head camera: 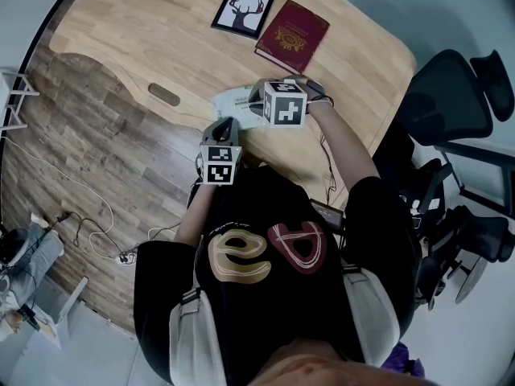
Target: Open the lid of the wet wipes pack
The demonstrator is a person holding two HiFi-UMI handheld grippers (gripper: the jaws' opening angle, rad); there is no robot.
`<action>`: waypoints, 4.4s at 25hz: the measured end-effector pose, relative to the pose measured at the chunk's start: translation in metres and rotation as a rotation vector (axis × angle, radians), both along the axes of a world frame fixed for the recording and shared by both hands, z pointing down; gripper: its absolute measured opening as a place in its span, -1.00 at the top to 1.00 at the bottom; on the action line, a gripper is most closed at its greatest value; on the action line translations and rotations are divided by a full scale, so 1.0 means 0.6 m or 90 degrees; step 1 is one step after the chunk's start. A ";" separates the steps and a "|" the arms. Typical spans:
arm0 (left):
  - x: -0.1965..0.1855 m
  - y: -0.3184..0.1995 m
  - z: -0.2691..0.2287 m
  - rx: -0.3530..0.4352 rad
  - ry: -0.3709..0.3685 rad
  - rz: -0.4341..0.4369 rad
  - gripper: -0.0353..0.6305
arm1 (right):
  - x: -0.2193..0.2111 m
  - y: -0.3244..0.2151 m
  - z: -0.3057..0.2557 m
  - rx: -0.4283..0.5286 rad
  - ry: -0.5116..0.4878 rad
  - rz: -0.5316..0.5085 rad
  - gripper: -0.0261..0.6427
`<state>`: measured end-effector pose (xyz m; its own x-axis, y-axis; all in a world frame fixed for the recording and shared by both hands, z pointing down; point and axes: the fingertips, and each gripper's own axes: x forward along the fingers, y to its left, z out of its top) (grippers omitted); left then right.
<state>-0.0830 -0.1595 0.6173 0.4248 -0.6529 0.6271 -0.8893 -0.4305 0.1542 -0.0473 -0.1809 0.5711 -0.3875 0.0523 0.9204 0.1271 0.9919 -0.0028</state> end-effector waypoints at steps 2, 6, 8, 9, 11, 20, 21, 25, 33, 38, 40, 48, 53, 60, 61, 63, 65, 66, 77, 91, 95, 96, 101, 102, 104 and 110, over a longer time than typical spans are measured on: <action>-0.001 0.000 0.000 0.000 -0.001 0.002 0.84 | -0.001 -0.002 -0.001 0.003 0.000 0.000 0.80; -0.001 0.002 0.000 -0.001 0.000 0.002 0.84 | -0.002 -0.007 -0.005 0.002 -0.007 0.007 0.81; -0.001 0.002 -0.001 -0.001 0.002 0.002 0.84 | -0.002 -0.013 -0.008 0.002 -0.014 0.018 0.82; -0.001 0.002 -0.001 -0.002 0.003 0.001 0.84 | -0.003 -0.017 -0.009 0.003 -0.017 0.022 0.83; -0.001 0.002 0.000 -0.006 0.005 0.000 0.84 | -0.003 -0.023 -0.011 0.004 -0.020 0.029 0.83; -0.010 -0.011 -0.006 -0.009 0.010 -0.025 0.84 | -0.008 -0.048 -0.015 0.002 -0.015 0.043 0.86; -0.010 -0.012 -0.006 -0.009 0.014 -0.028 0.84 | -0.008 -0.049 -0.016 0.002 -0.015 0.043 0.86; -0.011 -0.017 -0.007 -0.017 0.031 -0.039 0.84 | -0.009 -0.056 -0.015 -0.001 -0.014 0.048 0.86; -0.010 -0.024 -0.010 -0.014 0.039 -0.043 0.84 | -0.011 -0.076 -0.007 -0.028 -0.030 0.073 0.87; -0.013 -0.027 -0.007 -0.025 0.043 -0.050 0.84 | -0.011 -0.085 -0.002 -0.029 -0.020 0.070 0.86; -0.013 -0.028 -0.008 -0.023 0.044 -0.050 0.84 | -0.013 -0.090 -0.001 -0.031 -0.019 0.071 0.86; -0.008 -0.034 -0.015 -0.021 0.052 -0.049 0.84 | -0.011 -0.103 0.015 -0.054 -0.020 0.089 0.84; -0.007 -0.034 -0.018 -0.032 0.049 -0.049 0.84 | -0.014 -0.115 0.022 -0.064 -0.014 0.093 0.82; -0.008 -0.039 -0.017 -0.034 0.055 -0.057 0.84 | -0.015 -0.130 0.034 -0.080 -0.015 0.110 0.80; -0.009 -0.037 -0.016 -0.037 0.054 -0.059 0.84 | -0.015 -0.132 0.036 -0.084 -0.018 0.116 0.79; -0.012 -0.035 -0.012 -0.043 0.051 -0.061 0.84 | -0.014 -0.134 0.043 -0.091 -0.022 0.127 0.78; -0.014 -0.034 -0.007 -0.044 0.047 -0.056 0.84 | -0.015 -0.139 0.047 -0.093 -0.026 0.135 0.77; -0.014 -0.036 -0.007 -0.043 0.046 -0.053 0.84 | -0.016 -0.140 0.050 -0.094 -0.029 0.139 0.76; -0.013 -0.041 -0.007 -0.048 0.042 -0.046 0.84 | -0.014 -0.149 0.066 -0.115 -0.038 0.170 0.72; -0.014 -0.046 -0.011 -0.039 0.053 -0.049 0.84 | -0.020 -0.169 0.012 -0.094 -0.149 0.270 0.59; -0.009 -0.049 -0.016 -0.036 0.063 -0.046 0.84 | -0.013 -0.170 -0.018 -0.071 -0.201 0.300 0.58; -0.007 -0.048 -0.018 -0.034 0.064 -0.043 0.84 | -0.010 -0.170 -0.025 -0.062 -0.213 0.309 0.58; -0.008 -0.050 -0.024 -0.025 0.062 -0.043 0.84 | 0.013 -0.167 -0.052 -0.004 -0.262 0.361 0.58; -0.009 -0.051 -0.027 -0.022 0.064 -0.045 0.84 | 0.017 -0.166 -0.057 0.006 -0.270 0.370 0.58; -0.011 -0.052 -0.033 -0.016 0.064 -0.048 0.84 | 0.024 -0.162 -0.067 0.025 -0.286 0.389 0.58; -0.013 -0.056 -0.055 0.013 0.071 -0.059 0.84 | 0.040 -0.143 -0.096 0.079 -0.336 0.441 0.58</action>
<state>-0.0907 -0.1930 0.5843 0.4288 -0.7049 0.5650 -0.9031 -0.3517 0.2466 -0.0234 -0.2670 0.5138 -0.6714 -0.4409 0.5957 -0.5492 0.8357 -0.0005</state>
